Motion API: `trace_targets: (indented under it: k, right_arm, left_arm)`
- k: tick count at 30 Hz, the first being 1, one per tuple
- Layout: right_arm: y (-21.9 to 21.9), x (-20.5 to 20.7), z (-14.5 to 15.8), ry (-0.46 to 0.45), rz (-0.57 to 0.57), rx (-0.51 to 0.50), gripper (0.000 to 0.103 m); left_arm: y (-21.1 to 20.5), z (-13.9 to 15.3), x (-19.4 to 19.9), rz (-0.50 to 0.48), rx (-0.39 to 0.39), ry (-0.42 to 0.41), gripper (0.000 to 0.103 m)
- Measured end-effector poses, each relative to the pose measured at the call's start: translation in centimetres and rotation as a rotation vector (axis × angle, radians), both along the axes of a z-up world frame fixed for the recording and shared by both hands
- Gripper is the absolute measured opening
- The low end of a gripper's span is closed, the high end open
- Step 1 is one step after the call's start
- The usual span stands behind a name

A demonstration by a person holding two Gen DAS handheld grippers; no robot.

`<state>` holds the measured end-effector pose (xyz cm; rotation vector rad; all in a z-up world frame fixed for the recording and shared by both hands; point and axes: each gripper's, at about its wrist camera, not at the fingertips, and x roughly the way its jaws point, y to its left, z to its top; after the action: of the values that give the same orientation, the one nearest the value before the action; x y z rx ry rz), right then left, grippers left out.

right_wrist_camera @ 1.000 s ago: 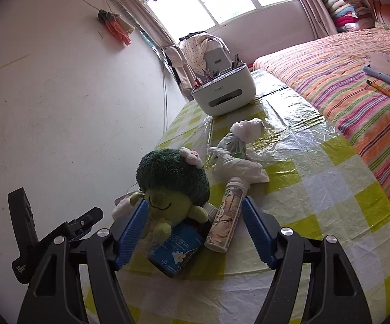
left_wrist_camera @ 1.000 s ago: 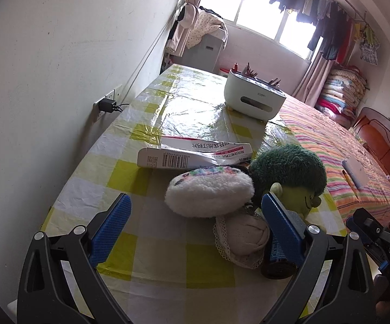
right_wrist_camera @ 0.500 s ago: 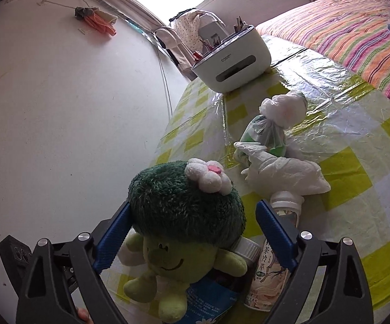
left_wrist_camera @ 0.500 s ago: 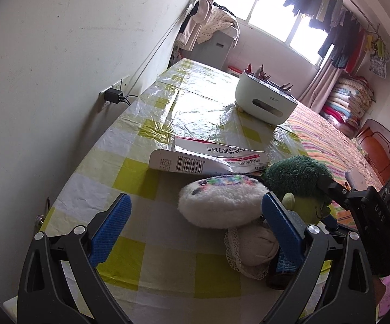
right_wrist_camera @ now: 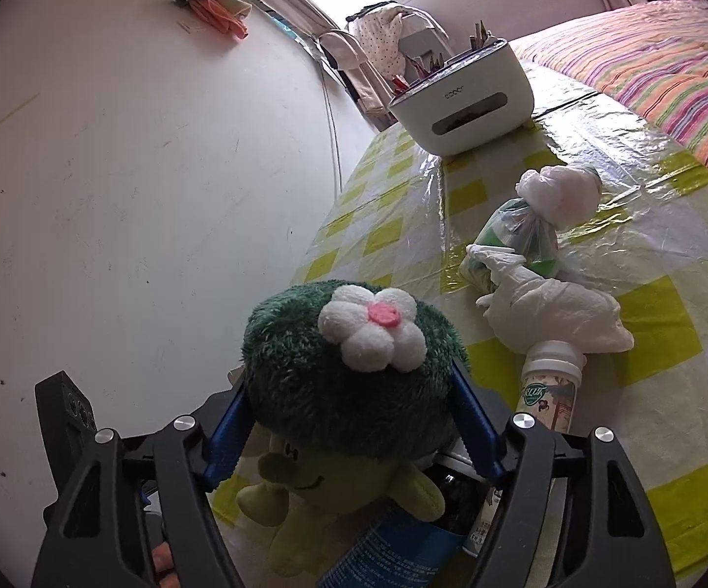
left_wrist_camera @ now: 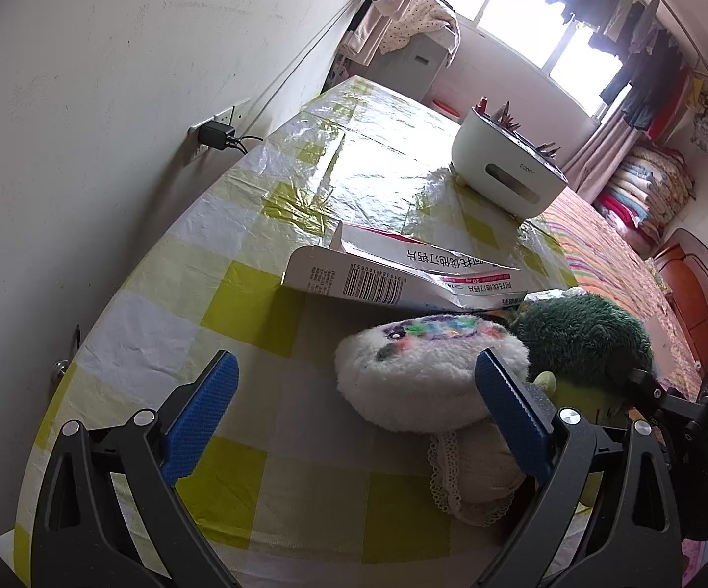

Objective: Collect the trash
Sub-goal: 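Grasp the broccoli plush with right tool while left grasps white fluffy plush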

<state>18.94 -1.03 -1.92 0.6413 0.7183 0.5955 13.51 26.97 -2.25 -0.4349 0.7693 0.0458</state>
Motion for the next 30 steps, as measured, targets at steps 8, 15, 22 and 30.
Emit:
trace_targets:
  k: [8, 15, 22, 30]
  right_arm:
    - [-3.6, -2.7, 1.9, -0.076, -0.069, 0.077, 0.07]
    - [-6.3, -5.5, 2.3, -0.109, -0.098, 0.117, 0.07]
    - [-8.7, -8.3, 2.4, -0.138, -0.14, 0.126, 0.07]
    - [-10.5, -10.3, 2.5, -0.164, -0.177, 0.13, 0.07]
  left_arm:
    - [-0.7, -0.4, 0.6, -0.018, 0.013, 0.002, 0.096]
    - [-2.3, -0.7, 1.7, -0.049, -0.021, 0.018, 0.095]
    - [-3.8, -1.6, 2.9, -0.108, -0.15, 0.026, 0.049]
    - [-5.2, -0.8, 2.3, -0.094, -0.069, -0.031, 0.034]
